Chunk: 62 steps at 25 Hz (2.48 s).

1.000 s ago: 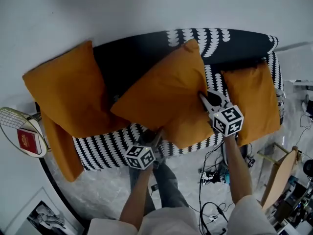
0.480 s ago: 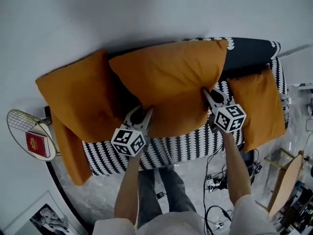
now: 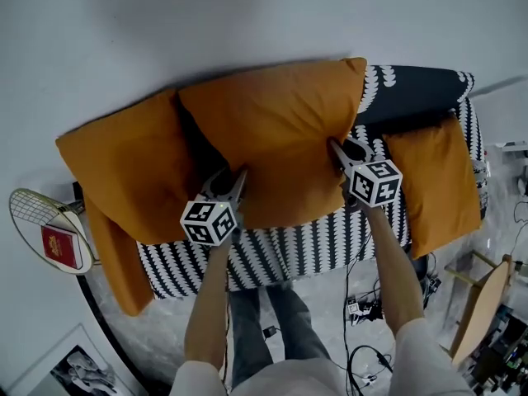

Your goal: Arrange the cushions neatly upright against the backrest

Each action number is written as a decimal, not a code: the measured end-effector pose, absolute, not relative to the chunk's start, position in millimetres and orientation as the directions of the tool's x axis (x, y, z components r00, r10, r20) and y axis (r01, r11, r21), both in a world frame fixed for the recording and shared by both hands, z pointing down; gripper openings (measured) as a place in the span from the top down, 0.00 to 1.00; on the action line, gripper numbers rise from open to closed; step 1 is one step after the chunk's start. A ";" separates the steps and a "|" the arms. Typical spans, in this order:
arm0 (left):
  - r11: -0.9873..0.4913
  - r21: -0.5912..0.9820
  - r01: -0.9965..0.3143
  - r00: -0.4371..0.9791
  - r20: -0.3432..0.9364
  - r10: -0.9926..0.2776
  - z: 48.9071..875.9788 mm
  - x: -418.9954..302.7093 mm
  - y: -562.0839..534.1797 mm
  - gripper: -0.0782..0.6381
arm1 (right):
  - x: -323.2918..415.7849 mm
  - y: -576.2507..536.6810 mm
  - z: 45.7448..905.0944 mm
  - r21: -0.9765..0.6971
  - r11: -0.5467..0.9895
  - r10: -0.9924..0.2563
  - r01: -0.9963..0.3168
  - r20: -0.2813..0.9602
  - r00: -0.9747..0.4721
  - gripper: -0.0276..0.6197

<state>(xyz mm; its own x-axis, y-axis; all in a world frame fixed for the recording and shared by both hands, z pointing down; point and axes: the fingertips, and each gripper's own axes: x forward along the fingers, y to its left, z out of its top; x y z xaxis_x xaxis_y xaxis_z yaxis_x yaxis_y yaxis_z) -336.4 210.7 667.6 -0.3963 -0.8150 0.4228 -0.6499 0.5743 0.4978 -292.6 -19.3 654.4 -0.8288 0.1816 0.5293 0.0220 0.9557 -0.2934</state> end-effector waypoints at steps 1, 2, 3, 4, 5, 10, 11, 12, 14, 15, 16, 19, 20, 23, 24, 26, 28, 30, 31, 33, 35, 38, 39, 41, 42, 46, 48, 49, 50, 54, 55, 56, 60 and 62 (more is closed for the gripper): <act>0.570 0.504 -0.649 -0.389 0.424 -0.818 671.4 -338.9 209.5 0.72 | -293.7 -20.4 658.4 -0.295 0.955 0.179 0.018 0.531 -0.828 0.84; 0.569 0.507 -0.647 -0.386 0.426 -0.818 674.2 -342.3 208.2 0.71 | -296.0 -21.6 660.8 -0.296 0.955 0.178 0.015 0.531 -0.829 0.83; 0.572 0.506 -0.645 -0.387 0.429 -0.816 676.6 -346.6 207.0 0.70 | -299.4 -22.8 662.2 -0.299 0.954 0.179 0.016 0.528 -0.830 0.81; 0.577 0.501 -0.645 -0.388 0.436 -0.812 678.5 -350.3 206.0 0.68 | -302.6 -24.1 663.1 -0.304 0.953 0.182 0.017 0.523 -0.833 0.79; 0.583 0.492 -0.647 -0.389 0.445 -0.807 680.0 -352.2 205.5 0.67 | -304.2 -25.6 663.6 -0.311 0.950 0.184 0.018 0.516 -0.837 0.77; 0.619 0.461 -0.636 -0.421 0.464 -0.779 678.0 -348.4 214.0 0.54 | -291.9 -38.8 653.5 -0.269 0.963 0.113 -0.015 0.454 -0.884 0.59; 0.624 0.459 -0.633 -0.431 0.460 -0.776 675.3 -348.1 218.0 0.52 | -287.1 -41.7 649.7 -0.244 0.969 0.081 -0.033 0.445 -0.892 0.56; 0.624 0.456 -0.634 -0.439 0.453 -0.776 671.9 -347.7 221.8 0.50 | -280.9 -44.8 646.2 -0.223 0.973 0.051 -0.054 0.440 -0.896 0.55; 0.619 0.446 -0.647 -0.447 0.436 -0.781 662.6 -345.0 227.6 0.47 | -263.3 -49.8 639.8 -0.212 0.972 0.005 -0.097 0.435 -0.900 0.55; 0.615 0.437 -0.656 -0.448 0.431 -0.783 656.5 -342.0 229.5 0.46 | -252.3 -50.5 636.6 -0.217 0.969 -0.009 -0.115 0.434 -0.901 0.55; 0.613 0.428 -0.665 -0.450 0.425 -0.785 648.9 -338.2 230.4 0.46 | -240.5 -49.9 633.0 -0.221 0.967 -0.018 -0.126 0.434 -0.901 0.55; 0.585 0.419 -0.694 -0.442 0.393 -0.806 621.8 -326.3 218.3 0.46 | -206.9 -48.0 615.9 -0.225 0.963 -0.040 -0.149 0.429 -0.902 0.55; 0.565 0.417 -0.712 -0.426 0.384 -0.819 613.9 -321.2 208.9 0.46 | -195.5 -48.6 608.8 -0.221 0.961 -0.056 -0.164 0.425 -0.903 0.55; 0.482 0.416 -0.771 -0.343 0.366 -0.865 594.8 -299.2 174.0 0.46 | -159.8 -51.0 586.8 -0.208 0.951 -0.127 -0.229 0.414 -0.901 0.55; 0.451 0.418 -0.789 -0.310 0.363 -0.879 589.1 -287.8 162.4 0.46 | -146.6 -51.3 578.7 -0.206 0.946 -0.150 -0.252 0.411 -0.899 0.56; 0.377 0.427 -0.822 -0.232 0.353 -0.906 577.3 -259.4 137.2 0.46 | -116.1 -53.1 560.3 -0.198 0.932 -0.205 -0.304 0.402 -0.892 0.63; 0.278 0.430 -0.859 -0.135 0.334 -0.933 564.0 -225.8 108.9 0.47 | -81.0 -55.7 540.3 -0.180 0.914 -0.273 -0.363 0.388 -0.880 0.71; 0.164 0.417 -0.894 -0.028 0.313 -0.949 550.4 -189.8 80.5 0.56 | -43.2 -58.0 521.8 -0.164 0.890 -0.343 -0.425 0.373 -0.862 0.82; 0.107 0.402 -0.909 0.022 0.302 -0.953 543.7 -171.6 67.2 0.59 | -22.9 -58.7 513.9 -0.161 0.873 -0.380 -0.460 0.366 -0.850 0.86; -0.009 0.379 -0.925 0.121 0.273 -0.954 530.2 -134.5 42.8 0.74 | 21.0 -58.1 500.9 -0.160 0.830 -0.459 -0.535 0.351 -0.817 0.90; -0.124 0.374 -0.919 0.226 0.242 -0.944 517.7 -92.6 23.7 0.81 | 68.6 -54.5 490.8 -0.174 0.777 -0.531 -0.605 0.335 -0.778 0.91; -0.267 0.362 -0.893 0.360 0.220 -0.906 500.2 -26.6 10.4 0.85 | 140.0 -41.9 478.0 -0.184 0.701 -0.618 -0.689 0.324 -0.716 0.92; -0.305 0.360 -0.882 0.396 0.216 -0.892 494.8 -6.8 7.9 0.85 | 161.5 -36.5 474.0 -0.180 0.679 -0.643 -0.712 0.323 -0.695 0.92; -0.370 0.360 -0.856 0.461 0.210 -0.862 484.8 30.9 5.9 0.85 | 201.2 -23.8 465.3 -0.168 0.634 -0.688 -0.755 0.321 -0.650 0.92; -0.402 0.361 -0.841 0.492 0.206 -0.846 479.0 48.8 6.6 0.85 | 219.1 -16.6 459.9 -0.163 0.611 -0.710 -0.775 0.319 -0.628 0.92; -0.525 0.336 -0.782 0.601 0.181 -0.778 437.6 112.3 12.9 0.85 | 269.5 12.6 420.5 -0.126 0.550 -0.773 -0.826 0.299 -0.560 0.92; -0.578 0.305 -0.757 0.640 0.166 -0.750 409.2 139.1 17.1 0.85 | 287.8 29.5 396.3 -0.111 0.527 -0.798 -0.843 0.278 -0.535 0.92; -0.601 0.290 -0.745 0.656 0.156 -0.738 394.9 151.5 19.5 0.85 | 296.7 37.9 385.1 -0.109 0.513 -0.810 -0.852 0.268 -0.522 0.92; -0.622 0.274 -0.733 0.671 0.144 -0.727 380.9 163.2 21.1 0.85 | 305.0 45.0 374.2 -0.109 0.499 -0.821 -0.860 0.258 -0.509 0.92; -0.686 0.241 -0.687 0.722 0.121 -0.681 348.6 203.2 33.5 0.85 | 327.2 71.7 344.3 -0.097 0.465 -0.849 -0.880 0.234 -0.474 0.92; -0.699 0.236 -0.675 0.734 0.122 -0.668 346.0 212.3 38.1 0.85 | 331.4 76.9 339.6 -0.092 0.462 -0.851 -0.882 0.231 -0.471 0.92; -0.710 0.234 -0.664 0.745 0.126 -0.655 344.9 221.6 43.4 0.85 | 336.7 81.5 335.7 -0.091 0.458 -0.855 -0.885 0.228 -0.466 0.92; -0.747 0.220 -0.627 0.778 0.146 -0.611 350.3 248.0 53.3 0.85 | 354.8 84.0 323.5 -0.127 0.440 -0.871 -0.889 0.182 -0.457 0.92; -0.755 0.219 -0.619 0.786 0.153 -0.600 354.5 255.2 50.5 0.85 | 361.8 76.2 320.7 -0.145 0.432 -0.877 -0.890 0.163 -0.452 0.92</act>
<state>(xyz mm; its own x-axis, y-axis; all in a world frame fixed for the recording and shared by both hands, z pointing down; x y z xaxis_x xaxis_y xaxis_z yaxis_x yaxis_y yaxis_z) 255.2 50.5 354.5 0.7855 -0.5996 0.1533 -0.6187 -0.7545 0.2190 361.8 76.2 320.7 -0.4520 -0.8770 0.1628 -0.8902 0.4320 -0.1448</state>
